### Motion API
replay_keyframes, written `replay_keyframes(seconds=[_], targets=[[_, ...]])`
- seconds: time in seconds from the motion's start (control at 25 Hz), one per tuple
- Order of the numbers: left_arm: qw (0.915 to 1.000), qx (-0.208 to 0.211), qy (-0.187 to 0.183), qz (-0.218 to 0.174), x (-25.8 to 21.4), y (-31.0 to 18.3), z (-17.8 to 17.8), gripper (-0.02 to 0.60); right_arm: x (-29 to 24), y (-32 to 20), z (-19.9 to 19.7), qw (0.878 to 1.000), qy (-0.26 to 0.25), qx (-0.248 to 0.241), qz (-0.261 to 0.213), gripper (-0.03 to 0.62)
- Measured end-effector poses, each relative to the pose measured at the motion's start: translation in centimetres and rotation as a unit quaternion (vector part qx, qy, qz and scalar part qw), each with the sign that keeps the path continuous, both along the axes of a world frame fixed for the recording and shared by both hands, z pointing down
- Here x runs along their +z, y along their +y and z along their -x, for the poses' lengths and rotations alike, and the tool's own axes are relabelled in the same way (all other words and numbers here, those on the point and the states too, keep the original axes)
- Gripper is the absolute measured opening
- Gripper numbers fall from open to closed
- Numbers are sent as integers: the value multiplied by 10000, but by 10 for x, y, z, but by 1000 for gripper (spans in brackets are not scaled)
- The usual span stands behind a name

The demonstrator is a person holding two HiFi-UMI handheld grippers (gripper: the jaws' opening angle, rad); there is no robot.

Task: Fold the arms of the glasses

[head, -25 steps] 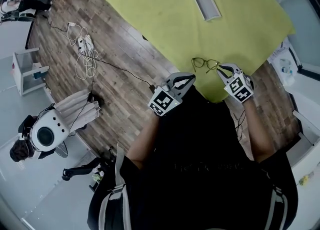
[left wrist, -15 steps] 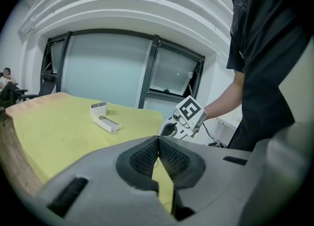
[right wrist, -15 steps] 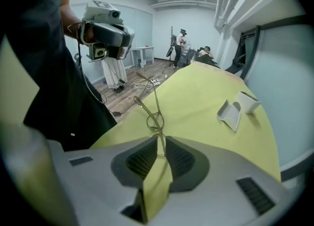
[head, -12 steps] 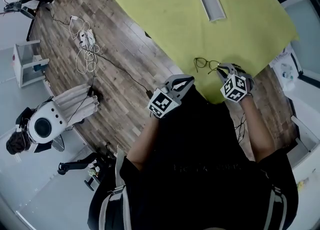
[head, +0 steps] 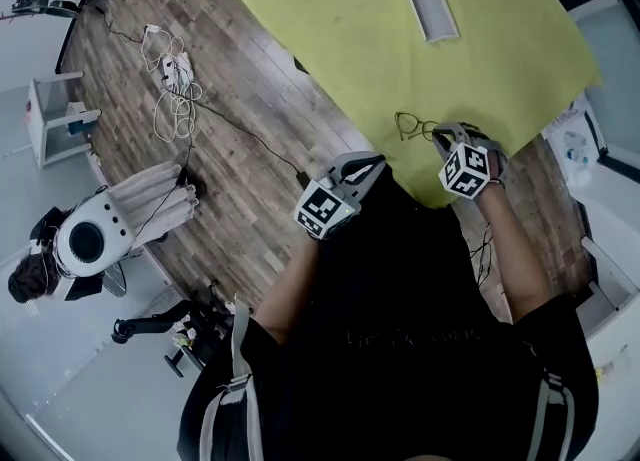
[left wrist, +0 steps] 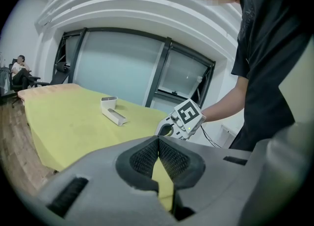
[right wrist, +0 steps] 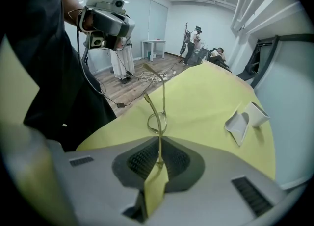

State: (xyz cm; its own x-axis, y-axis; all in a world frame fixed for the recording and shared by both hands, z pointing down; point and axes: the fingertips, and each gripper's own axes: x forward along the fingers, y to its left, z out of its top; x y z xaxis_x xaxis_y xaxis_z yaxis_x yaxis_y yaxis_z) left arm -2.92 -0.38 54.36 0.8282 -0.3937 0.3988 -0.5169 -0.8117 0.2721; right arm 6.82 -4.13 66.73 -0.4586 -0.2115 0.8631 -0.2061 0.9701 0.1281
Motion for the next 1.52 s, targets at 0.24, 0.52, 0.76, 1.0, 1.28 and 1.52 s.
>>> replay_keyframes(seconds=[0.24, 0.52, 0.76, 1.0, 1.28, 1.52], targets=[[9998, -159, 19, 81, 3, 6, 12, 18, 4, -2, 10, 10000, 5, -44, 0, 32], [9999, -157, 36, 38, -3, 7, 15, 18, 11, -8, 21, 10000, -14, 3, 53, 32], [9995, -274, 138, 70, -4, 6, 19, 18, 21, -11, 30, 9999, 73, -8, 103, 32], [9995, -243, 167, 69, -3, 6, 19, 18, 31, -15, 37, 9997, 97, 48, 218, 32], [9996, -246, 126, 105, -3, 12, 26, 18, 38, -16, 40, 9997, 195, -17, 175, 32], [9994, -300, 108, 150, -2, 13, 32, 18, 40, -21, 37, 9995, 187, 126, 216, 32]])
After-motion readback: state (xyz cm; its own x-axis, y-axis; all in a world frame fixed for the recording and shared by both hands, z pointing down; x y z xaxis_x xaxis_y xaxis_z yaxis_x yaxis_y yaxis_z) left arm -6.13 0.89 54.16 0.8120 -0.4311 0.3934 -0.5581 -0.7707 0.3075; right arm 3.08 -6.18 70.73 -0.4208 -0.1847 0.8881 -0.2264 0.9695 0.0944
